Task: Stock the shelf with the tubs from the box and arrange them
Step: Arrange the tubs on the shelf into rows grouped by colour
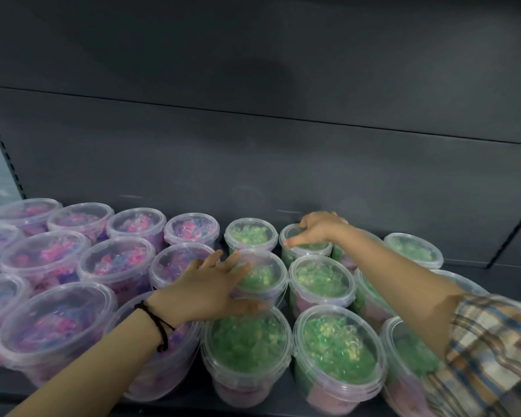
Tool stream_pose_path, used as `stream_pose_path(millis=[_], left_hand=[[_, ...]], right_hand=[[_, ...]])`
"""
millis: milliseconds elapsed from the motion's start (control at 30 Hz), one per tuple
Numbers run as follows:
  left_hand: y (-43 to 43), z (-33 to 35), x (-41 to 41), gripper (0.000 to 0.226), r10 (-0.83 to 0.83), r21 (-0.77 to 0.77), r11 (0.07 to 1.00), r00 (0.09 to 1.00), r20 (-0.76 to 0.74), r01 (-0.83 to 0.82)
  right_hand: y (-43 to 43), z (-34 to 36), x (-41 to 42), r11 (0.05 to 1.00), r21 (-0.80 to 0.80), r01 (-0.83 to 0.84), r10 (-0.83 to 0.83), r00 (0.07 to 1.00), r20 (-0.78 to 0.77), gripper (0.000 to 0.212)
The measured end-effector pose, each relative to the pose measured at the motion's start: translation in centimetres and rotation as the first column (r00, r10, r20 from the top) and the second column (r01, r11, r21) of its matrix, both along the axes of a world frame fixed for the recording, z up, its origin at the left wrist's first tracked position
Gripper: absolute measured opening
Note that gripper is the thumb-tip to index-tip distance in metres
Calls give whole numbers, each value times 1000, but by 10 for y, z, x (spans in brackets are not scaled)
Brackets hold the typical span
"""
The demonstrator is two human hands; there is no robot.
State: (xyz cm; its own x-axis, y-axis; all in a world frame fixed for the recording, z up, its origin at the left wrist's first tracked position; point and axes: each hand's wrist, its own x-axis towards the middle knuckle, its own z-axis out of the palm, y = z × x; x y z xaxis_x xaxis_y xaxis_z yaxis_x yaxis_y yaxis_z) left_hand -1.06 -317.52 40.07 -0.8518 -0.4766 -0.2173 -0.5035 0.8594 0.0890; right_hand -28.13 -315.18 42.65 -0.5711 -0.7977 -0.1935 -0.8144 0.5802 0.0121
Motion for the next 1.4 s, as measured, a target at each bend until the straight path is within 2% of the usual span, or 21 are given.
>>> stream_pose_path(millis=[133, 300, 367, 433, 567, 667, 767, 967, 1067, 1133, 1233, 1333, 1400], left_hand=[[-1, -2, 0, 113, -12, -13, 1000, 1000, -16, 12], [1, -5, 1, 108, 2, -4, 1000, 999, -46, -2], [-2, -1, 3, 97, 7, 32, 999, 996, -86, -4], [-17, 2, 4, 87, 16, 47, 999, 982, -187, -7], [-65, 6, 5, 114, 224, -18, 972, 943, -248, -235], [-89, 6, 3, 94, 311, -52, 944, 929, -203, -327], [-96, 1, 3, 88, 340, -19, 938, 932, -123, -345], [-96, -1, -3, 97, 342, 3, 939, 930, -131, -345], [-97, -3, 1, 85, 331, 40, 943, 930, -157, -329], [-100, -9, 4, 75, 323, 7, 944, 925, -202, -329], [-87, -14, 8, 79, 311, -29, 941, 898, -312, -336], [-52, -9, 12, 95, 141, 15, 989, 900, -413, -148], [-22, -2, 17, 100, 32, 55, 998, 914, -405, -10]], right_hand=[[3, -8, 3, 998, -54, 37, -34, 998, 55, 93], [9, -8, 5, 1000, -11, 24, -23, 999, 39, 97], [12, -6, 4, 1000, 5, -6, 5, 997, 79, 98], [18, -5, 2, 999, 7, -46, 45, 992, 120, 92], [28, -8, -2, 997, -3, -77, 76, 987, 142, 83], [30, -10, -1, 996, -57, -68, 76, 982, 172, 81], [31, -12, 0, 995, -85, -59, 73, 982, 174, 81], [29, -15, 0, 993, -112, -43, 60, 986, 154, 80], [31, -18, 0, 988, -149, -47, 71, 985, 155, 78], [36, -19, 1, 978, -199, -62, 96, 982, 165, 76], [53, -18, 5, 952, -262, -160, 212, 959, 186, 64], [85, -8, 17, 912, -313, -263, 345, 907, 242, 48], [109, 0, 27, 896, -330, -298, 396, 873, 285, 40]])
